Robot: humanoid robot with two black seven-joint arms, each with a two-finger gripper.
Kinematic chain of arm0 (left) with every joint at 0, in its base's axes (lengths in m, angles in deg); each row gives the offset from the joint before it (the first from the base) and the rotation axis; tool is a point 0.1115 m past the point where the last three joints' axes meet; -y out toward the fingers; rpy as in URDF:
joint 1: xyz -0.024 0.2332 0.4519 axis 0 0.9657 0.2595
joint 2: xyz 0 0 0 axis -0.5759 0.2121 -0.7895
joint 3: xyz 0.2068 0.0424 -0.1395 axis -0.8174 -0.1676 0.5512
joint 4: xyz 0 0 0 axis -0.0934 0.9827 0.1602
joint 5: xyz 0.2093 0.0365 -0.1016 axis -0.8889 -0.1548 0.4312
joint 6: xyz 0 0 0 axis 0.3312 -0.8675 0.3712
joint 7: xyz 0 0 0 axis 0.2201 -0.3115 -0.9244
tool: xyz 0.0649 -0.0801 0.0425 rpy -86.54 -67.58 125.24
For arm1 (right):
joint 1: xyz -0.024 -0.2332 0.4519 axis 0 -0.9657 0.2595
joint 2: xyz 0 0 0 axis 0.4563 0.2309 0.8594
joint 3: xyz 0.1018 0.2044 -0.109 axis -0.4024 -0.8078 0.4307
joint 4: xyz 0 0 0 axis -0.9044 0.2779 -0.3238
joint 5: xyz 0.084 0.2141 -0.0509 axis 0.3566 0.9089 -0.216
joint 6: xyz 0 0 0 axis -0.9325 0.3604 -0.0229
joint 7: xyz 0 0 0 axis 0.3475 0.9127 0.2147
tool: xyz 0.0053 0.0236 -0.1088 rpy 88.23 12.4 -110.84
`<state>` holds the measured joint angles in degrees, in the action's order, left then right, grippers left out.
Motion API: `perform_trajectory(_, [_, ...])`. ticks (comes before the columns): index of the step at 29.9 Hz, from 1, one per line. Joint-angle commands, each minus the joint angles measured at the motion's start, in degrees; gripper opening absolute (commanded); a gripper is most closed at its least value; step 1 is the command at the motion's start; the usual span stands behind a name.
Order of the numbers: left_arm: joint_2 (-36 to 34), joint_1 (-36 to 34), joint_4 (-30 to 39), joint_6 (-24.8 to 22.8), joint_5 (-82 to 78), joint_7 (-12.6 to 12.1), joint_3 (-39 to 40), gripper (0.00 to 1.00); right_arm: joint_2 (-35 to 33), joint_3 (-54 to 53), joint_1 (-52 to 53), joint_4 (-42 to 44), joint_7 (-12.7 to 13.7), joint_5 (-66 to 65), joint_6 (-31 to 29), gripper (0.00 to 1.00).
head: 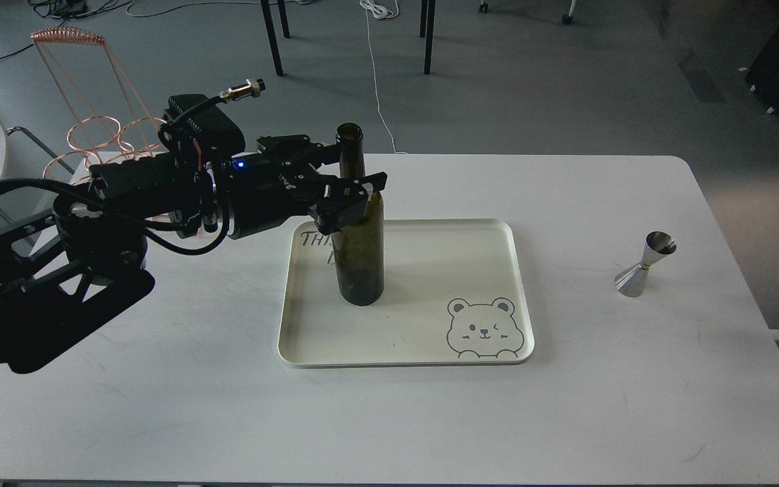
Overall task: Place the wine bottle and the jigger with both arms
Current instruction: 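Lift the wine bottle off the tray toward the copper rack with the left gripper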
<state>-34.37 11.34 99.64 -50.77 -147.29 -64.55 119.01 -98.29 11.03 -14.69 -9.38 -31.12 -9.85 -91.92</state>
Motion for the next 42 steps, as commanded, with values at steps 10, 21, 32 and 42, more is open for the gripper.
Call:
perform_trajectory(10, [-0.32, -0.18, 0.15, 0.62, 0.53, -0.25, 1.42, 0.18, -0.24, 0.09, 0.09, 0.06, 0.00, -0.09, 0.08, 0.95])
perform_trajectory(21, [-13.84, -5.36, 0.33, 1.50, 13.52, -0.16, 7.84, 0.18, -0.85, 0.18, 0.18, 0.06, 0.00, -0.09, 0.08, 0.95])
perform_trajectory(32, [-21.59, -7.21, -12.49, 1.85, 14.77, 3.79, 7.93, 0.13, -0.77, 0.26, 0.53, -0.12, 0.00, -0.09, 0.52, 0.95])
perform_trajectory(42, [-20.63, -8.88, -24.18, 4.67, 13.98, 3.88, 6.96, 0.12, -0.94, 0.61, 1.41, -0.12, 0.00, -0.18, 0.52, 0.95])
